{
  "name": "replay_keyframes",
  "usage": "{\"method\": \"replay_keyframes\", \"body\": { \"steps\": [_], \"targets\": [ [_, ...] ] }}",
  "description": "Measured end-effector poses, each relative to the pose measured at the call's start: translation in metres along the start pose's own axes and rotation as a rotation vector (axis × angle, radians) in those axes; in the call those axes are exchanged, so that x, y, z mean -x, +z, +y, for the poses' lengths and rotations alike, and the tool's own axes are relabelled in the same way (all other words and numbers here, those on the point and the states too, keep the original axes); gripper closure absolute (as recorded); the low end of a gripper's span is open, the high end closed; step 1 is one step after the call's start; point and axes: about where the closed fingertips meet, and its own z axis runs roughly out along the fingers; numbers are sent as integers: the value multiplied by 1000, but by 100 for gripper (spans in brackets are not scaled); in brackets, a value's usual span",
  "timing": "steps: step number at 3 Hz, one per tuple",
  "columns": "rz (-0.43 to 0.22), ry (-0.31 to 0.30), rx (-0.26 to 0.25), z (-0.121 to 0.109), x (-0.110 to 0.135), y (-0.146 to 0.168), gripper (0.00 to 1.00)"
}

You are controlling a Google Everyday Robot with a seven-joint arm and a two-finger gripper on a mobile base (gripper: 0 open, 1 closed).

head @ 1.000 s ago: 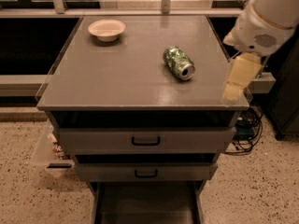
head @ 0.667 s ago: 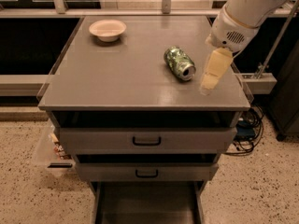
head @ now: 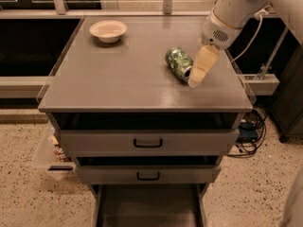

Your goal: Place green can into bottom drawer

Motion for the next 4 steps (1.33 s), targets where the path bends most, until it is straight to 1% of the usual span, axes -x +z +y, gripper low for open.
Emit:
{"method": "replay_keyframes", "body": {
  "steps": [1,2,3,4],
  "targets": [
    [1,45,-32,-4,-3,4,0],
    [-17,93,-70,-22,9,15,0],
    [-34,134,-80,-38,23,31,0],
    [-37,167,-63,-48,34,52,0]
  ]
}}
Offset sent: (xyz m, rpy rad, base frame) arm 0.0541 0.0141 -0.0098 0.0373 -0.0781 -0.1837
